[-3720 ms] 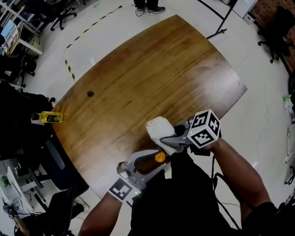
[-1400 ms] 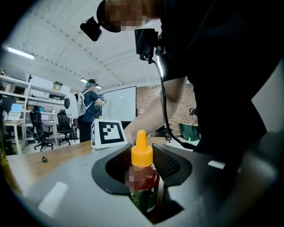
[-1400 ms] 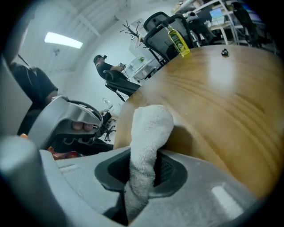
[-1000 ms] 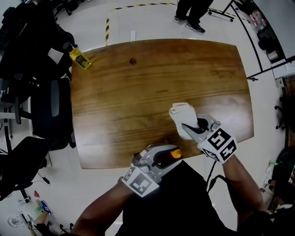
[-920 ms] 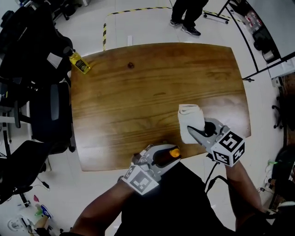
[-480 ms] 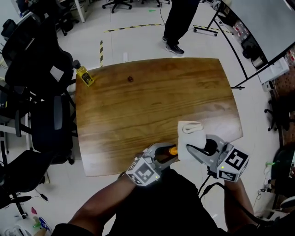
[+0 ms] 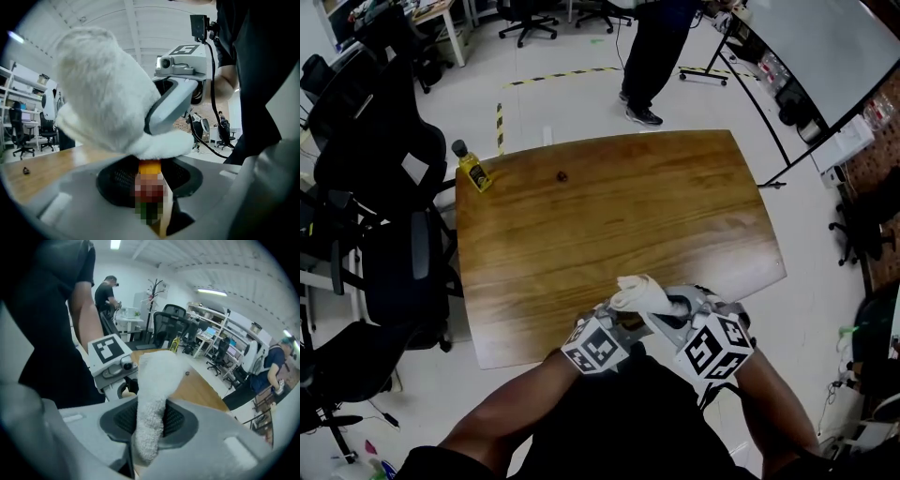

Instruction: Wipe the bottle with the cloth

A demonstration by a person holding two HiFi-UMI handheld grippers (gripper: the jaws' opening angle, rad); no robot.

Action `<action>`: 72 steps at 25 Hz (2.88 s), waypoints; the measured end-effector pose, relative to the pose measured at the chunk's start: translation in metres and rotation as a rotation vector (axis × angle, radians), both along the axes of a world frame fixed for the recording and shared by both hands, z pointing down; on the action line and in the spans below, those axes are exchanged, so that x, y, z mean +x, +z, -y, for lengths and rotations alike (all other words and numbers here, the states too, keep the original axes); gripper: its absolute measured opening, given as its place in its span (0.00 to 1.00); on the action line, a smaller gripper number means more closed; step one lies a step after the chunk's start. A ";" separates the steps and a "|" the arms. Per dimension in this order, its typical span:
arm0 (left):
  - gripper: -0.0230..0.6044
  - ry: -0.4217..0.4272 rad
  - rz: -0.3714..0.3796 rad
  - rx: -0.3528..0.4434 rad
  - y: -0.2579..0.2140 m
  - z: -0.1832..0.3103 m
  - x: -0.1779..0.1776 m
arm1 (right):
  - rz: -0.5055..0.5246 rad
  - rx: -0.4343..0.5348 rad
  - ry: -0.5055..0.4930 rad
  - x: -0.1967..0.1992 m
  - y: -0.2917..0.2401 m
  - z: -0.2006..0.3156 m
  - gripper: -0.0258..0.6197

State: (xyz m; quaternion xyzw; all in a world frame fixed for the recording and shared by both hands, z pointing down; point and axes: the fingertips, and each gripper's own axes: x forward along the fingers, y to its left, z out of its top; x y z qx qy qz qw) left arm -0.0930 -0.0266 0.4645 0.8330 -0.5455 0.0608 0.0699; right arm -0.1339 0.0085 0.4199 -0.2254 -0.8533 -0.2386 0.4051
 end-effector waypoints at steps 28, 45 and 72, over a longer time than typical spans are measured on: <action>0.30 0.030 0.027 -0.023 0.013 -0.004 -0.006 | -0.163 0.005 0.388 0.094 0.029 0.033 0.16; 0.37 -0.264 -0.049 -0.040 -0.021 -0.045 -0.010 | 0.253 -0.696 0.682 0.154 -0.030 0.056 0.16; 0.06 -0.742 -0.566 -0.185 -0.065 -0.140 0.189 | 0.189 -0.918 0.411 0.299 -0.011 0.012 0.16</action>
